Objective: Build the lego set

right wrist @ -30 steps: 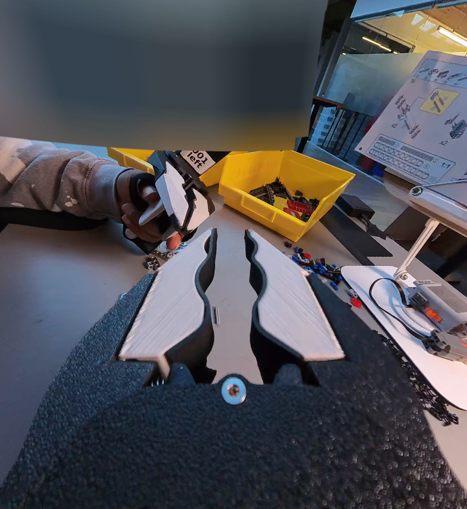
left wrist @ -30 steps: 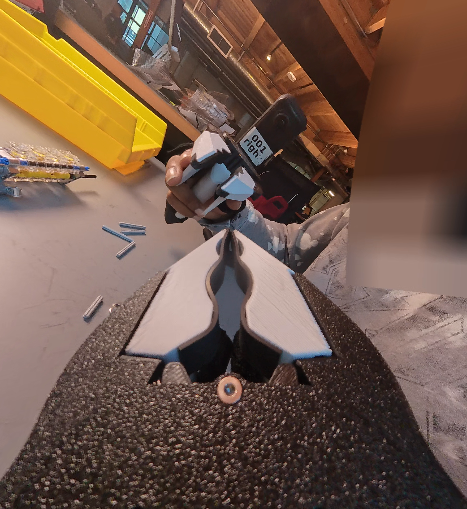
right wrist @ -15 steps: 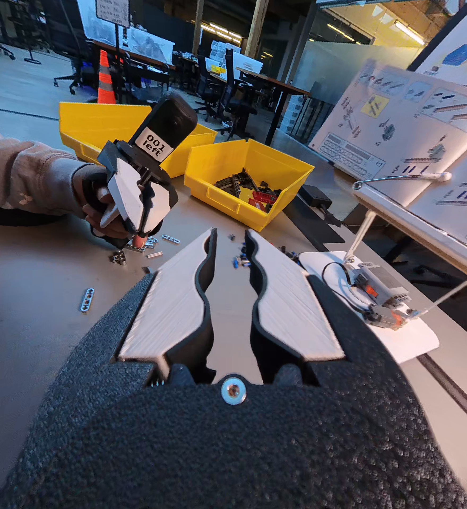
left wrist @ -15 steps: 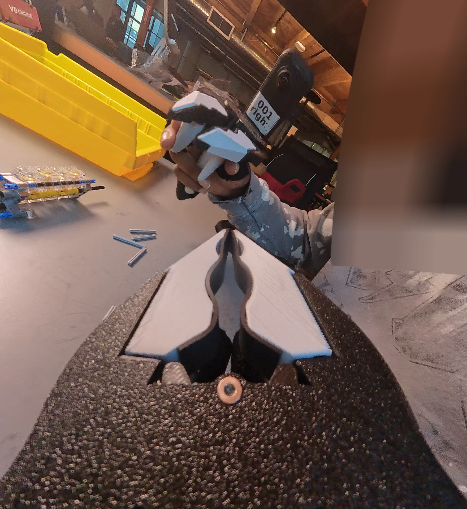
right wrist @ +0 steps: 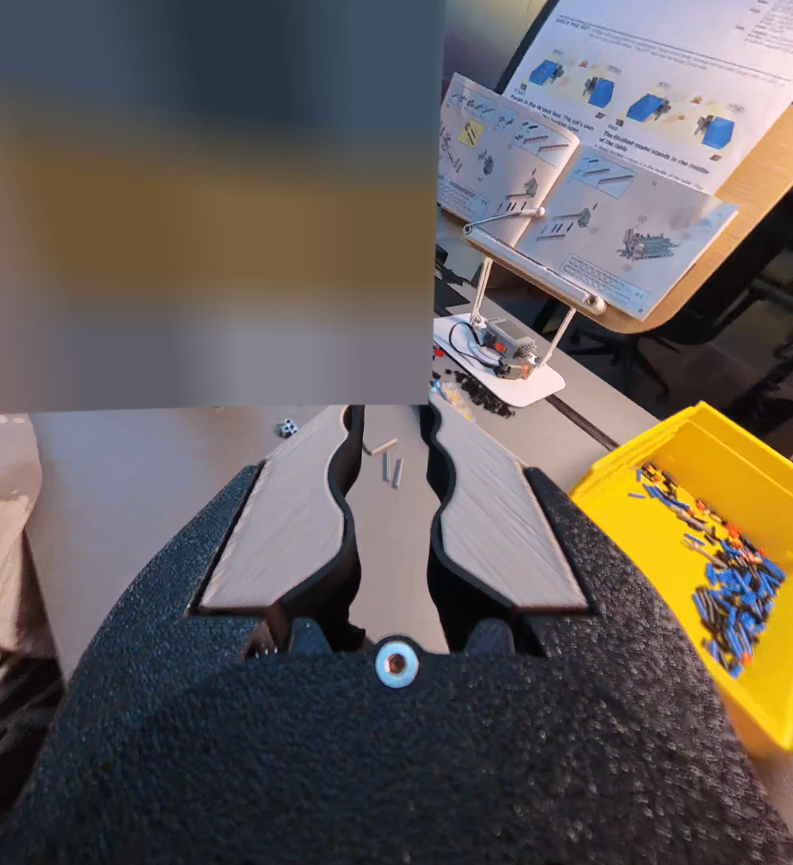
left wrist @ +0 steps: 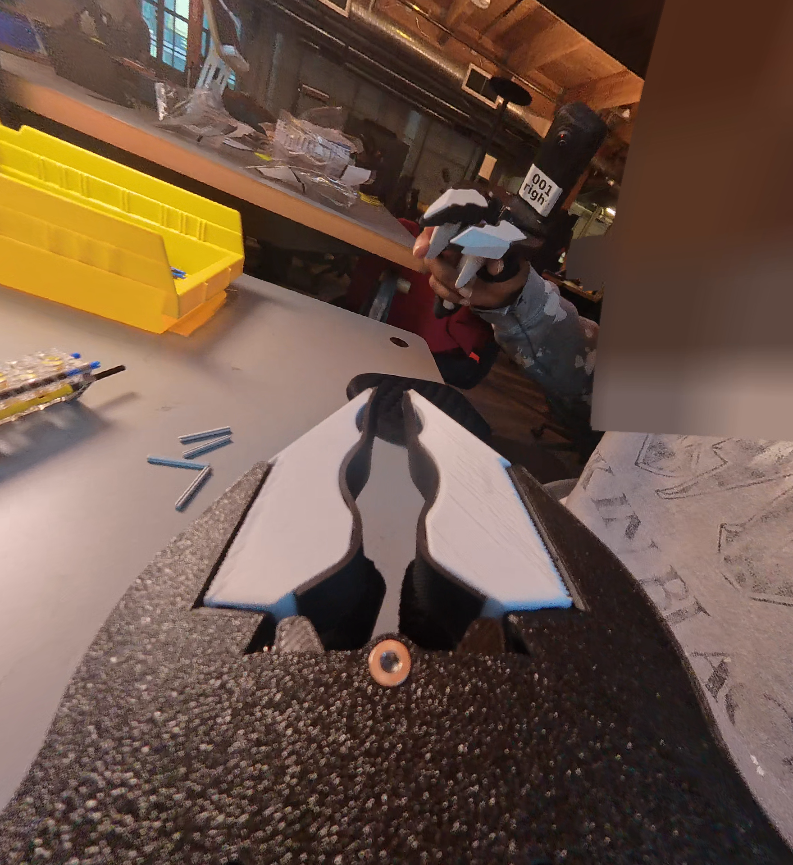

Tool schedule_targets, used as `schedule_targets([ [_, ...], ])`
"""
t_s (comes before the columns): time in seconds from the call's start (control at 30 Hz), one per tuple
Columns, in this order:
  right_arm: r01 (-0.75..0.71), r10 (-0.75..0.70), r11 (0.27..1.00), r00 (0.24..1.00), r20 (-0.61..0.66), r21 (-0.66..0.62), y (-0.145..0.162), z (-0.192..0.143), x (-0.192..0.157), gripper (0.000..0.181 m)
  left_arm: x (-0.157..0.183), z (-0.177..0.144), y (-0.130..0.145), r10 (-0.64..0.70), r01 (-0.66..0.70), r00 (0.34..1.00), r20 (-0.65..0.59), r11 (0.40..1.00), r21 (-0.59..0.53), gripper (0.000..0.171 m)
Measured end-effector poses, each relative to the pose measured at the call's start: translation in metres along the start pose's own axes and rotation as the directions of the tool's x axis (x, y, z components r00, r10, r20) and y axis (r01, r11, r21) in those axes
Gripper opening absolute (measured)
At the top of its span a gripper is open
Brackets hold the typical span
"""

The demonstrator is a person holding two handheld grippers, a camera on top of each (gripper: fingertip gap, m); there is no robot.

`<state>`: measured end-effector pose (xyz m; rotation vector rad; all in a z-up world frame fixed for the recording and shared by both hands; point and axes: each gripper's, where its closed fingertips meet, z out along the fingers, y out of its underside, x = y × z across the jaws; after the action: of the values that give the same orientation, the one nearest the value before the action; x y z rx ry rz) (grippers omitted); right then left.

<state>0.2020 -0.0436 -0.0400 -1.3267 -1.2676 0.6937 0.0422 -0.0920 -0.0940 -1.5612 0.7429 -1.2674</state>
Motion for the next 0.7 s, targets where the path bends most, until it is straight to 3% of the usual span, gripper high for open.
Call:
schedule_targets([
  [0.03,-0.011,0.011,1.0,1.0,-0.012,-0.016,0.006,-0.013,-0.007,0.021,0.006,0.005,0.0,0.016,-0.016,1.0,-0.011,1.0,-0.018,0.011],
  [0.4,-0.14,0.113,0.978,0.978,-0.173,-0.153,0.069,-0.141,-0.054,0.023,0.066,0.076,0.013,0.165,-0.188,0.978,-0.125,0.959,-0.21,0.019],
  [0.7,-0.23,0.155,0.955,0.926,-0.345,-0.188,0.125,-0.241,-0.064,0.027,0.094,0.144,0.037,0.195,-0.257,0.956,-0.22,0.918,-0.302,0.022],
])
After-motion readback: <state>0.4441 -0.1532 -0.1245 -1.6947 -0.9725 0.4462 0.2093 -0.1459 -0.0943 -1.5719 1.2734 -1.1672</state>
